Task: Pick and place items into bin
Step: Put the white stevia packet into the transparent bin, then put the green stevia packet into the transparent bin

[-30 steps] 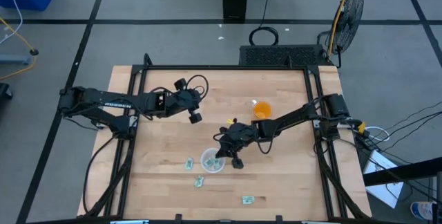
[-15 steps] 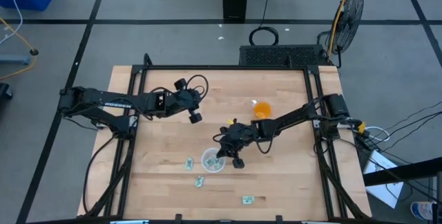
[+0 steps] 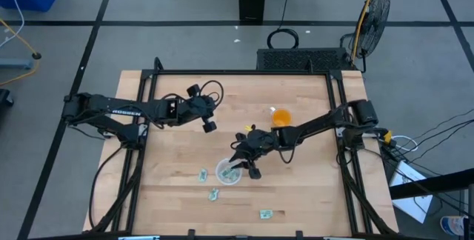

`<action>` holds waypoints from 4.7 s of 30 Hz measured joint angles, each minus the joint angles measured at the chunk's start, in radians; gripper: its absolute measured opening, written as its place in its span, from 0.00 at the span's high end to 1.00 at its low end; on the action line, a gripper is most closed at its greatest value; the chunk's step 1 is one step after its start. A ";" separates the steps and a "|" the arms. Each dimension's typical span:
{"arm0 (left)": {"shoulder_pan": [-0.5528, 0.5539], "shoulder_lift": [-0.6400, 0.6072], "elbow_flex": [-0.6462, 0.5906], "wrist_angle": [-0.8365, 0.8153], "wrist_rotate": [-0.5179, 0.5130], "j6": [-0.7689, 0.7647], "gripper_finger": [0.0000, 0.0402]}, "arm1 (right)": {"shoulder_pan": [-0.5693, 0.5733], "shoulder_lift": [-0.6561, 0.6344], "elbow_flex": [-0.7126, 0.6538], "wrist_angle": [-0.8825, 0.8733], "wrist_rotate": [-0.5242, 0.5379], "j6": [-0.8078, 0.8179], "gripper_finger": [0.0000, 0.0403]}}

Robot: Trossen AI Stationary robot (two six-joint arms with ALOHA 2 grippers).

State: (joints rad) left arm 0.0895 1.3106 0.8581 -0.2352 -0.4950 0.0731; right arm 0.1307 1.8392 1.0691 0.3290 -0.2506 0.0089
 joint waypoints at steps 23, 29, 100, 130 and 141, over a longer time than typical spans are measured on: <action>-0.074 -0.005 -0.001 -0.445 0.656 -0.117 0.81 | -0.008 -0.548 -0.045 -0.716 0.201 0.036 0.74; -0.190 -0.004 -0.035 -0.431 0.765 -0.134 0.81 | -0.008 -0.754 -0.186 -0.690 0.351 0.102 0.74; -0.344 0.159 -0.022 -0.031 0.650 0.006 0.98 | -0.006 -0.977 -0.948 0.402 0.324 0.286 0.74; -0.242 0.323 0.030 0.159 0.721 0.139 0.91 | -0.007 -0.976 -0.947 0.449 0.437 0.059 0.74; -0.240 0.295 0.030 0.165 0.644 0.179 0.78 | -0.005 -0.971 -0.917 0.444 0.370 0.007 0.74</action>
State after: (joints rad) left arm -0.1501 1.6051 0.8881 -0.0698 0.1485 0.2518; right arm 0.1257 0.8679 0.1517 0.7729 0.1197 0.0157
